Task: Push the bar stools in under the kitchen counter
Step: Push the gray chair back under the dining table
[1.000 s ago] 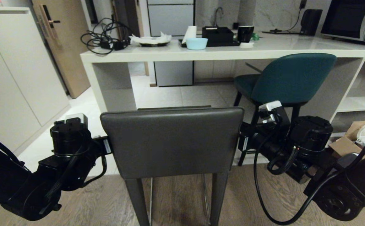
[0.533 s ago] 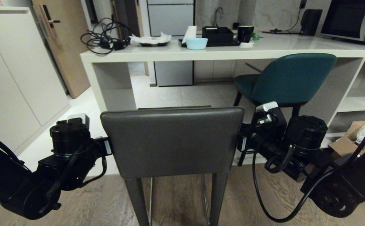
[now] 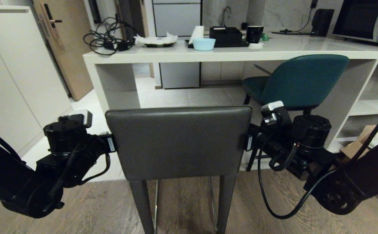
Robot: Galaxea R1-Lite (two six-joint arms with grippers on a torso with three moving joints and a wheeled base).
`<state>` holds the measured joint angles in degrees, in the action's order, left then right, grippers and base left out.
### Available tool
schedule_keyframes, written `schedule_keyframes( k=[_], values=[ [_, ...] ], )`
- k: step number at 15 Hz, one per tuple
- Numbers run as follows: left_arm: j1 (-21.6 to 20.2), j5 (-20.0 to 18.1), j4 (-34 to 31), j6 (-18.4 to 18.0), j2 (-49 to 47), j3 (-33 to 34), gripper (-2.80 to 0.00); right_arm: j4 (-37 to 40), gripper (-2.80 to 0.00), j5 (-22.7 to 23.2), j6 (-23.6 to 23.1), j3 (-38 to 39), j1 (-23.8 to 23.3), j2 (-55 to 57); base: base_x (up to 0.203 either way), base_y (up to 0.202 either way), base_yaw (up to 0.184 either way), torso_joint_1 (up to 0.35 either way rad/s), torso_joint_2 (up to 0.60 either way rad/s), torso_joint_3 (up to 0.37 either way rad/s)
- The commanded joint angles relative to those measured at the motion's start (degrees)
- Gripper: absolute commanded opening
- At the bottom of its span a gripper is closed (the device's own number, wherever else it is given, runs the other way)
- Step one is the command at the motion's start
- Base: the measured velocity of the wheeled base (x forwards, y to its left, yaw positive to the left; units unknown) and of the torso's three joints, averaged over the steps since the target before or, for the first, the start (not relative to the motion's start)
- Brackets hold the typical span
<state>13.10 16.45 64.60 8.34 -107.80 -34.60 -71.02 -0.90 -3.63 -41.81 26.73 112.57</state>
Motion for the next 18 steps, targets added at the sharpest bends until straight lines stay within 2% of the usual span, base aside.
schedule_keyframes(
  k=[1,4,7,11,15,18],
  values=[
    [0.5,-0.1,0.5,0.1,0.0,0.6,-2.8,0.8,-2.8,0.0,0.0,-3.3,-0.2,1.4,0.0,0.0,0.0,0.0,0.0,0.0],
    [2.0,-1.4,0.4,0.1,1.8,3.0,-2.8,3.4,-2.8,0.0,-0.1,-7.1,-0.4,3.0,0.0,0.0,0.0,0.0,0.0,0.0],
    [2.1,-2.3,0.5,0.1,2.9,4.9,-2.8,3.5,-2.8,0.0,-0.3,-7.1,-0.4,2.7,0.0,0.0,0.0,0.0,0.0,0.0],
    [2.9,-5.7,0.5,0.1,6.9,8.6,-2.8,3.3,-2.8,0.0,-0.4,-5.5,1.5,1.4,0.0,0.0,0.0,0.0,0.0,0.0],
    [8.2,-5.5,0.5,0.2,6.7,11.5,-2.8,3.2,-2.8,0.0,-1.1,-8.1,1.4,4.0,0.0,0.0,0.0,0.0,0.0,0.0],
    [10.3,-5.4,0.5,0.2,6.8,11.6,-2.8,3.2,-2.8,0.0,-1.1,-8.3,1.0,4.5,0.0,0.0,0.0,0.0,0.0,0.0]
  ],
)
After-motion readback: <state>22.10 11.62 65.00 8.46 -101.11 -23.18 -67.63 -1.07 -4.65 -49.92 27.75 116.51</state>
